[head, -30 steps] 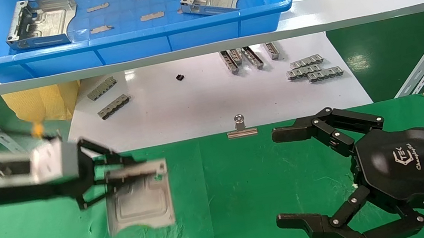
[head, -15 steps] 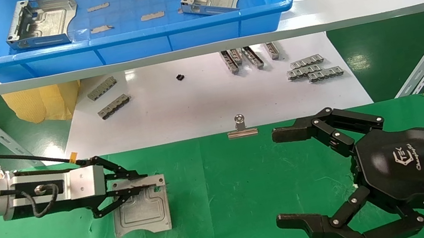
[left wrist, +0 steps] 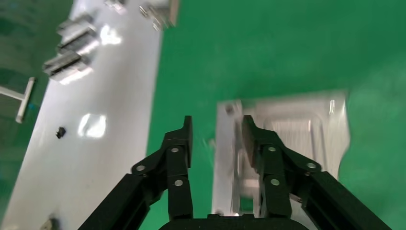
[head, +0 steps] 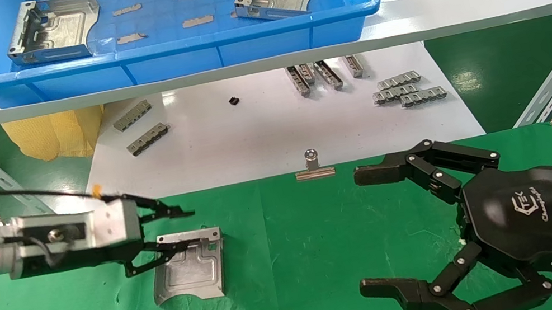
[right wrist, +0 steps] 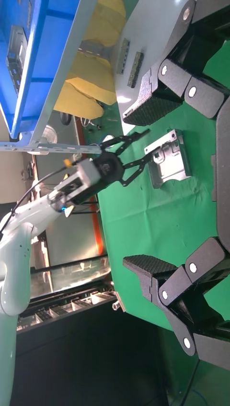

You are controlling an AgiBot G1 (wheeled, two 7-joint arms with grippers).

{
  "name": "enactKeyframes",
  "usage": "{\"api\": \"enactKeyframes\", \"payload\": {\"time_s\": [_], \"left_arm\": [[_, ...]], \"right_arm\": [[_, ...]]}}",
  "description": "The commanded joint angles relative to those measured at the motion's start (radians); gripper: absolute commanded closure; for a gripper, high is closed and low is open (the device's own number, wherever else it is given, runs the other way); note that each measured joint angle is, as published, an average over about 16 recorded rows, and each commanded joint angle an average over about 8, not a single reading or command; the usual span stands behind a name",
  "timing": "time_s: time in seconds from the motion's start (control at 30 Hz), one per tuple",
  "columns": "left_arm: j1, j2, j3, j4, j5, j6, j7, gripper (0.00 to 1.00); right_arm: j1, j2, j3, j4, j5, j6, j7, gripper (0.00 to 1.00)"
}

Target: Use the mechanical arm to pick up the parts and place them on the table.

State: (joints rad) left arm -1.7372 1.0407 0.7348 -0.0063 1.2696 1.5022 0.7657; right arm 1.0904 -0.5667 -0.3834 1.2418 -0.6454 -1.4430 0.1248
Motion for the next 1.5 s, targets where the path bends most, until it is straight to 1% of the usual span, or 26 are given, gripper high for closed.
{"api": "enactKeyframes", "payload": {"time_s": [0.03, 0.2, 0.3, 0.43, 0.67, 0.83, 1.5], "left_arm": [[-0.005, -0.004, -0.011, 0.022, -0.017, 0.034, -0.024, 0.00], [0.017, -0.029, -0.072, 0.090, -0.099, 0.084, -0.165, 0.00], [0.036, -0.038, -0.103, 0.115, -0.139, 0.090, -0.213, 0.00], [0.046, -0.042, -0.118, 0.127, -0.159, 0.094, -0.228, 0.00], [0.047, -0.043, -0.110, 0.099, -0.148, 0.090, -0.219, 0.00], [0.083, -0.066, -0.130, 0.019, -0.171, 0.085, -0.262, 0.00], [0.290, -0.196, -0.246, -0.443, -0.303, 0.052, -0.509, 0.00]], "right_arm": [[0.000, 0.000, 0.000, 0.000, 0.000, 0.000, 0.000, 0.00], [0.000, 0.000, 0.000, 0.000, 0.000, 0.000, 0.000, 0.00], [0.000, 0.000, 0.000, 0.000, 0.000, 0.000, 0.000, 0.00], [0.000, 0.000, 0.000, 0.000, 0.000, 0.000, 0.000, 0.00], [0.000, 0.000, 0.000, 0.000, 0.000, 0.000, 0.000, 0.00], [0.000, 0.000, 0.000, 0.000, 0.000, 0.000, 0.000, 0.00], [0.000, 0.000, 0.000, 0.000, 0.000, 0.000, 0.000, 0.00]]}}
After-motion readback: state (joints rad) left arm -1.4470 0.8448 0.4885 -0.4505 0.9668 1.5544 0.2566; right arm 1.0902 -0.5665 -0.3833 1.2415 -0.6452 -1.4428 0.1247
